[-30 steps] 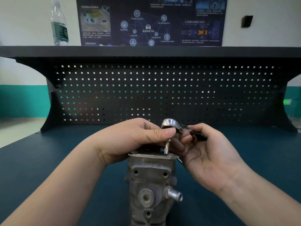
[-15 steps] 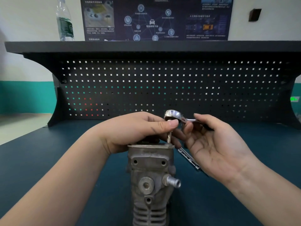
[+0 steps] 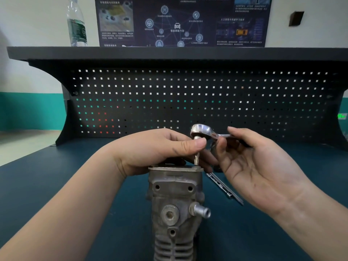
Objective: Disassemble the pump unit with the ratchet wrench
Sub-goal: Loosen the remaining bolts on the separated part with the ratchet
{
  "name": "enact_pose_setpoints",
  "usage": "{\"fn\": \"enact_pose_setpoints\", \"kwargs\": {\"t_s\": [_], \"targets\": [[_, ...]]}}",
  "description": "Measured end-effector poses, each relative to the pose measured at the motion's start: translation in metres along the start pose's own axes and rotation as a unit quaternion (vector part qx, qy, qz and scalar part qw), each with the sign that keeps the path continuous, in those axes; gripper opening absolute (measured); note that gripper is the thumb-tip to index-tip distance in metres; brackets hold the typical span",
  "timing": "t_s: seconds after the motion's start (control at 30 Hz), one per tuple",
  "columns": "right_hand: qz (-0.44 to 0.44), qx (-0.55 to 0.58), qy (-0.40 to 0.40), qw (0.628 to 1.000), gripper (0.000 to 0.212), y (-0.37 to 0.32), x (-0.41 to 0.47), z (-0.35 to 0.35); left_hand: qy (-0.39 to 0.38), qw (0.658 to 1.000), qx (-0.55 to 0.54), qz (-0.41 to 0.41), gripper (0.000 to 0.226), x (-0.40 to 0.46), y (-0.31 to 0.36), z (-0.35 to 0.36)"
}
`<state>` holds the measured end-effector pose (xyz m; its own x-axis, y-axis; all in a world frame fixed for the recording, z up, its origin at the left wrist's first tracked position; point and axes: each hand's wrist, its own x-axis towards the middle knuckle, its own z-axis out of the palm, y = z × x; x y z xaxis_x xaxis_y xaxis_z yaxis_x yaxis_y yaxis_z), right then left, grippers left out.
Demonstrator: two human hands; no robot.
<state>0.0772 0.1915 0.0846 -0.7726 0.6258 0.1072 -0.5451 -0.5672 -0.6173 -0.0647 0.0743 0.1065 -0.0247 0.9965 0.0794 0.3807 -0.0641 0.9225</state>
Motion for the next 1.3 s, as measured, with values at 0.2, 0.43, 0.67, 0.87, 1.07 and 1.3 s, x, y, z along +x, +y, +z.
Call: {"fn": "enact_pose_setpoints", "kwargs": {"t_s": [0.2, 0.43, 0.67, 0.87, 1.07, 1.3], "targets": [[-0.024, -0.055, -0.02, 0.998, 0.015, -0.004, 0.0, 0.0, 0.0, 1.0, 0.0, 0.003, 0.038, 0.0, 0.0, 0.0], [-0.234, -0.211, -0.099, 0.944, 0.019, 0.005, -0.008, -0.002, -0.022, 1.0, -0.014, 0.01, 0.03, 0.0, -0.001, -0.003], [-0.372, -0.282, -0.125, 0.875, 0.019, 0.011, -0.021, 0.003, -0.013, 0.996, -0.081, 0.042, 0.019, 0.0, -0.006, -0.005], [-0.155, -0.159, -0.1, 0.97, 0.014, 0.002, -0.011, 0.004, -0.007, 0.994, -0.109, 0.025, 0.022, 0.003, -0.005, -0.003], [0.113, 0.004, -0.044, 0.993, 0.015, 0.003, 0.011, -0.003, 0.011, 0.997, -0.081, 0.013, 0.025, 0.001, -0.004, -0.006], [-0.13, -0.031, -0.04, 0.99, 0.014, 0.002, 0.008, -0.011, 0.008, 0.998, -0.062, 0.018, 0.027, -0.001, 0.0, -0.003]]}}
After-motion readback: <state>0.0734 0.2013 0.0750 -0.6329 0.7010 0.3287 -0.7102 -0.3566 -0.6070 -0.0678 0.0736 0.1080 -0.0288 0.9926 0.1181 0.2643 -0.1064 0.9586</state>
